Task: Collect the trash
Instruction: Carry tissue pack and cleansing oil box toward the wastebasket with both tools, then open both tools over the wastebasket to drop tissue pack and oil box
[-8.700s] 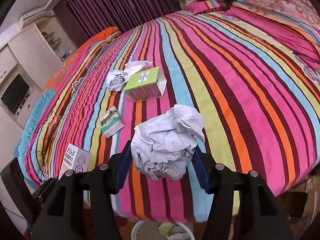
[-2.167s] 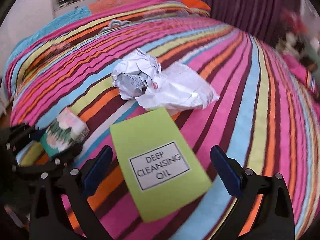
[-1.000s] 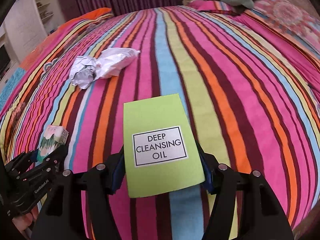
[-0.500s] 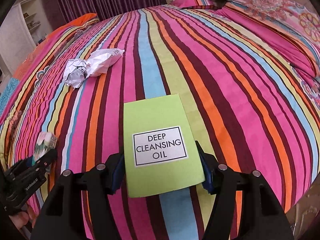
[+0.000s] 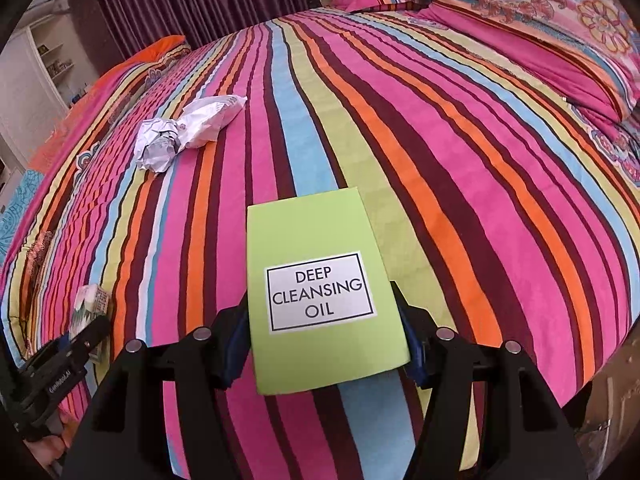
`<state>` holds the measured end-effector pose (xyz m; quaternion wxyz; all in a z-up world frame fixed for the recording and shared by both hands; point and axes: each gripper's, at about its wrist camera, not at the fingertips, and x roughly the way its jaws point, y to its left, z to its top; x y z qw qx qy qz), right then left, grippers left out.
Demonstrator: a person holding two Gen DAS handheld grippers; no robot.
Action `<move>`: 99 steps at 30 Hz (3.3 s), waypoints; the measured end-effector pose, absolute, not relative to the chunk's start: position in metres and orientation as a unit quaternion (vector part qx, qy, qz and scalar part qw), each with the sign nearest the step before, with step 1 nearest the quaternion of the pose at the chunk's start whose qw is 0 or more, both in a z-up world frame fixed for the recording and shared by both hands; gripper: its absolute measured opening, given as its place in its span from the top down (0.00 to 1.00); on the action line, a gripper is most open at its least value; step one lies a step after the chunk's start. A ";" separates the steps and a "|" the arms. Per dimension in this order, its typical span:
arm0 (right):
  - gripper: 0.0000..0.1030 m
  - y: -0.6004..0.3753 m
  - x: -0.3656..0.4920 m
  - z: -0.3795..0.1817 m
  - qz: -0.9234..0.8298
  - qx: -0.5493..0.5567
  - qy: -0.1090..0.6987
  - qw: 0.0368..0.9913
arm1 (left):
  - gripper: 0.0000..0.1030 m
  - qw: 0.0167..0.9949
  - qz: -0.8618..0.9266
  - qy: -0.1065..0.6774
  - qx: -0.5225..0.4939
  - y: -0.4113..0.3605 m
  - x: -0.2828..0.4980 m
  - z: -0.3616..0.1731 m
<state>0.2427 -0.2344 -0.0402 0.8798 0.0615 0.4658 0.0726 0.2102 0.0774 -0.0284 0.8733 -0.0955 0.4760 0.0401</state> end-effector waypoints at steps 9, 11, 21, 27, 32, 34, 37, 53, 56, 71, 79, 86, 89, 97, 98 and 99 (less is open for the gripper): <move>0.43 -0.236 0.214 -0.034 0.079 0.090 0.461 0.879 | 0.52 0.882 0.041 0.465 -0.070 0.078 0.174 -0.015; 0.43 -0.237 0.204 -0.030 0.083 0.095 0.457 0.881 | 0.52 0.884 0.040 0.461 -0.067 0.078 0.167 -0.010; 0.43 -0.241 0.151 -0.008 0.112 0.124 0.434 0.885 | 0.52 0.895 0.028 0.444 -0.041 0.062 0.114 0.007; 0.43 -0.239 0.105 -0.011 0.125 0.127 0.433 0.884 | 0.52 0.894 0.011 0.447 -0.025 0.043 0.077 0.001; 0.43 -0.237 0.068 -0.038 0.138 0.146 0.471 0.859 | 0.52 0.880 -0.002 0.474 -0.011 0.032 0.049 -0.022; 0.43 -0.236 0.062 -0.051 0.133 0.140 0.487 0.852 | 0.52 0.871 -0.003 0.491 -0.014 0.029 0.039 -0.035; 0.43 -0.232 0.052 -0.078 0.128 0.127 0.521 0.834 | 0.52 0.851 -0.009 0.524 -0.028 0.025 0.028 -0.058; 0.43 -0.237 0.049 -0.218 0.067 0.229 0.721 0.650 | 0.52 0.657 -0.016 0.744 -0.116 0.028 0.026 -0.197; 0.43 -0.234 0.050 -0.231 0.060 0.227 0.735 0.636 | 0.52 0.643 -0.016 0.756 -0.122 0.028 0.026 -0.211; 0.44 -0.232 0.052 -0.284 0.032 0.227 0.784 0.578 | 0.52 0.579 -0.015 0.806 -0.123 0.012 0.029 -0.262; 0.44 -0.226 0.051 -0.301 0.034 0.212 0.797 0.564 | 0.51 0.555 -0.014 0.825 -0.109 0.007 0.030 -0.276; 0.33 -0.219 0.053 -0.309 0.050 0.217 0.799 0.559 | 0.27 0.531 -0.003 0.841 -0.105 0.006 0.027 -0.290; 0.08 -0.218 0.054 -0.303 0.045 0.209 0.794 0.568 | 0.24 0.533 0.005 0.840 -0.105 0.008 0.028 -0.290; 0.08 -0.235 0.049 -0.304 0.016 0.228 0.795 0.562 | 0.23 0.539 0.012 0.835 -0.110 0.012 0.027 -0.286; 0.08 -0.236 0.048 -0.303 0.016 0.231 0.795 0.560 | 0.23 0.539 0.012 0.835 -0.108 0.011 0.027 -0.285; 0.08 -0.237 0.047 -0.302 0.016 0.232 0.795 0.561 | 0.23 0.540 0.012 0.835 -0.106 0.012 0.027 -0.283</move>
